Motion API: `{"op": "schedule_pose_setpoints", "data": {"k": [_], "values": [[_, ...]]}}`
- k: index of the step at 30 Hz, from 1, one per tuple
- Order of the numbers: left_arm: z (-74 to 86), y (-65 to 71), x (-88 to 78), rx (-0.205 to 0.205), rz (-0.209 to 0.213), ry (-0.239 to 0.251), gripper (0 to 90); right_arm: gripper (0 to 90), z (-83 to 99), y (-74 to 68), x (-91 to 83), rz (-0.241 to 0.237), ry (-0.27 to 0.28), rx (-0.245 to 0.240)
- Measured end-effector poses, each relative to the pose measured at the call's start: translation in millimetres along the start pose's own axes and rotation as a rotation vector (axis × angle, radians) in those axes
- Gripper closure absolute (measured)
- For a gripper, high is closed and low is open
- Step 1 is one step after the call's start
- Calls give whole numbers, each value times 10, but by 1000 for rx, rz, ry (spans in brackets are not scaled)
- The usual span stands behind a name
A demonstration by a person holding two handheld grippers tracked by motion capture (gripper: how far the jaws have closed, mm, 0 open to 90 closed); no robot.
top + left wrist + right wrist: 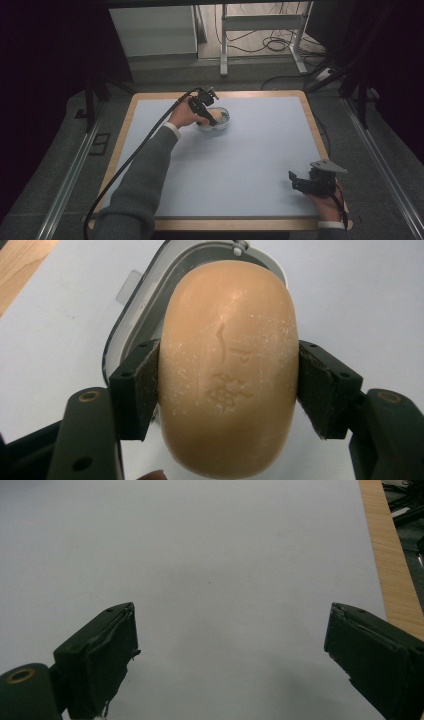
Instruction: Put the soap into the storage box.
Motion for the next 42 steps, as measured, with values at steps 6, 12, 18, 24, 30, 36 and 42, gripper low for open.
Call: {"op": "schedule_pose_setpoints", "data": {"k": [6, 12, 18, 24, 30, 36, 42], "values": [[-43, -21, 82, -6, 5, -22, 325, 67, 8, 18, -4, 4, -2, 4], [-28, -75, 114, -12, -6, -31, 325, 67, 10, 25, -3, 4, -2, 5], [-38, -72, 143, 5, -17, -26, 316, 67, 18, 9, 11, 0, -9, 0], [-106, -26, 18, 18, -30, 45, 284, 67, 23, 23, 6, 3, -9, 5], [-87, 91, -116, 46, -36, 83, 263, 67, 23, 21, -3, 3, -9, 6], [66, 212, -224, 44, -38, 114, 251, 68, 26, 16, -2, 4, -10, 2], [307, 303, -302, 39, -28, 151, 252, 68, 24, 0, -2, 3, -9, -1]]}}
Point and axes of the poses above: each handheld gripper's, and its own axes: x roughly forward along the jaws, z roughly out of its underside, y roughly to its right, the point moved 8 cm from there along x, roughly forward along the jaws, and after that the axes turned 8 degrees about z, right-handed, at the moved point
